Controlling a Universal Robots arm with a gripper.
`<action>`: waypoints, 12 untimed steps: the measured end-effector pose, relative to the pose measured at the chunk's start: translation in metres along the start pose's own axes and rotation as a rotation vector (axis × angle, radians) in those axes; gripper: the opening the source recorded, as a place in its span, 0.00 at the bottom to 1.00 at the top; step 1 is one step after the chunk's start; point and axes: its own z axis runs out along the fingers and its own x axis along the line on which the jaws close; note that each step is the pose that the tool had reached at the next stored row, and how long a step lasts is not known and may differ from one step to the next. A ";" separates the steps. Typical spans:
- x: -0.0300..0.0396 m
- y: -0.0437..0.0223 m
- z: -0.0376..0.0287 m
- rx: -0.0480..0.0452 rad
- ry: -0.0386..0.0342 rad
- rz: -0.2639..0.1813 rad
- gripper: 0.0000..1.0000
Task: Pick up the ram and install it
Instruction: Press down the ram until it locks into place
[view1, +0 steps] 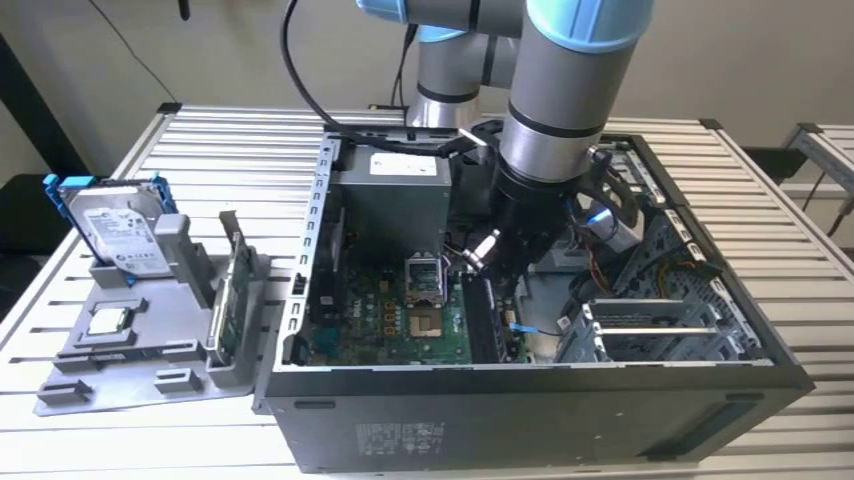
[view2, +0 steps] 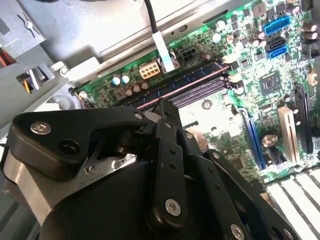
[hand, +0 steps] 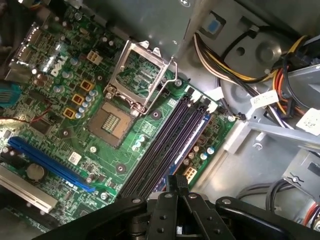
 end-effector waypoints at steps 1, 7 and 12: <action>0.0000 0.0000 0.0000 0.0002 0.0000 -0.011 0.11; 0.0000 0.0000 0.0001 0.0003 -0.0015 -0.112 0.11; 0.0000 0.0000 0.0000 0.0004 -0.0023 -0.175 0.11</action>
